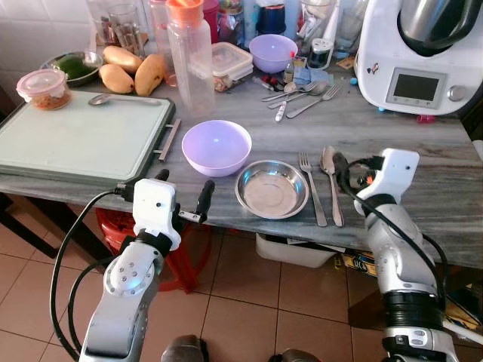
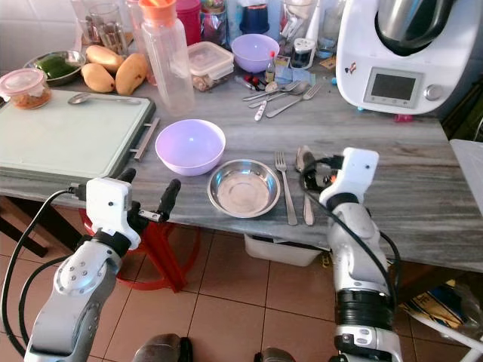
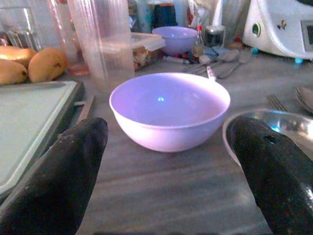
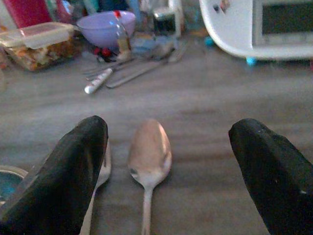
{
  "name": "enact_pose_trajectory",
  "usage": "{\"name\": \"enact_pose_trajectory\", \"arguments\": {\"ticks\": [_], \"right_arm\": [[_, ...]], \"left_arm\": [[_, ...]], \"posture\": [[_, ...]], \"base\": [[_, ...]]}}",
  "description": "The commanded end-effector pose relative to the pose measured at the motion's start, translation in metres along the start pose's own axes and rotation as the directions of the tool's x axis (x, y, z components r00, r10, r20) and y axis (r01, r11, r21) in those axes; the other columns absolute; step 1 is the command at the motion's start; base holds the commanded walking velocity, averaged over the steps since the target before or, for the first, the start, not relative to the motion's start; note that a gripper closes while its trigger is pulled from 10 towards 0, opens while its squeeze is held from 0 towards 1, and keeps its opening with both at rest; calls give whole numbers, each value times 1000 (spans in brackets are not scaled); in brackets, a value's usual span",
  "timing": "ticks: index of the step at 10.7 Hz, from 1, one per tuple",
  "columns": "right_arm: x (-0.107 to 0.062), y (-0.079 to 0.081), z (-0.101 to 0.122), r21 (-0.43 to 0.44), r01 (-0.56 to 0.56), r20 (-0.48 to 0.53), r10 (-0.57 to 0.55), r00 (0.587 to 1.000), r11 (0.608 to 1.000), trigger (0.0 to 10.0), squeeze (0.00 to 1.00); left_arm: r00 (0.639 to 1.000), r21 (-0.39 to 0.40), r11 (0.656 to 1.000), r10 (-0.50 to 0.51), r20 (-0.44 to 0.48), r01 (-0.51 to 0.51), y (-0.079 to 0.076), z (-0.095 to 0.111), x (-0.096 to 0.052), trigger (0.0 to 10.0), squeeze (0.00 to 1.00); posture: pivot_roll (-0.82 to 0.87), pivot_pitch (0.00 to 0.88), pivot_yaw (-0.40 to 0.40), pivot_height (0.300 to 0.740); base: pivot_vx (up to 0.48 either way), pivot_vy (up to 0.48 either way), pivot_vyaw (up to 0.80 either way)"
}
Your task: Setting the table
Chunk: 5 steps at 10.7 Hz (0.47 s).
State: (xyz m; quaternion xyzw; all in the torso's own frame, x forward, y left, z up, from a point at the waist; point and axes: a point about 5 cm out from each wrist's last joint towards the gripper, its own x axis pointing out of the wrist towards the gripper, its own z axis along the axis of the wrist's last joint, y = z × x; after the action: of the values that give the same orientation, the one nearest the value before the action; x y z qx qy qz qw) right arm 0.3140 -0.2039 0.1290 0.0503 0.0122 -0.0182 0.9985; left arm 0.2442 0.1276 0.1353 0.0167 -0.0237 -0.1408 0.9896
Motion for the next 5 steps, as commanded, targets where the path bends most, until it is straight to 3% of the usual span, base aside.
{"name": "enact_pose_trajectory", "arguments": {"ticks": [1, 5], "right_arm": [[-3, 1, 9, -41, 40, 67, -37, 997, 998, 10000, 1000], [-22, -12, -7, -86, 141, 33, -138, 990, 986, 10000, 1000]], "left_arm": [[1000, 2, 1000, 12, 17, -12, 1, 2, 3, 10000, 0], [1000, -7, 1000, 15, 10, -15, -1, -3, 3, 10000, 0]], "posture": [[73, 0, -15, 740], [51, 0, -12, 740]], "base": [[0, 0, 0], [0, 0, 0]]}}
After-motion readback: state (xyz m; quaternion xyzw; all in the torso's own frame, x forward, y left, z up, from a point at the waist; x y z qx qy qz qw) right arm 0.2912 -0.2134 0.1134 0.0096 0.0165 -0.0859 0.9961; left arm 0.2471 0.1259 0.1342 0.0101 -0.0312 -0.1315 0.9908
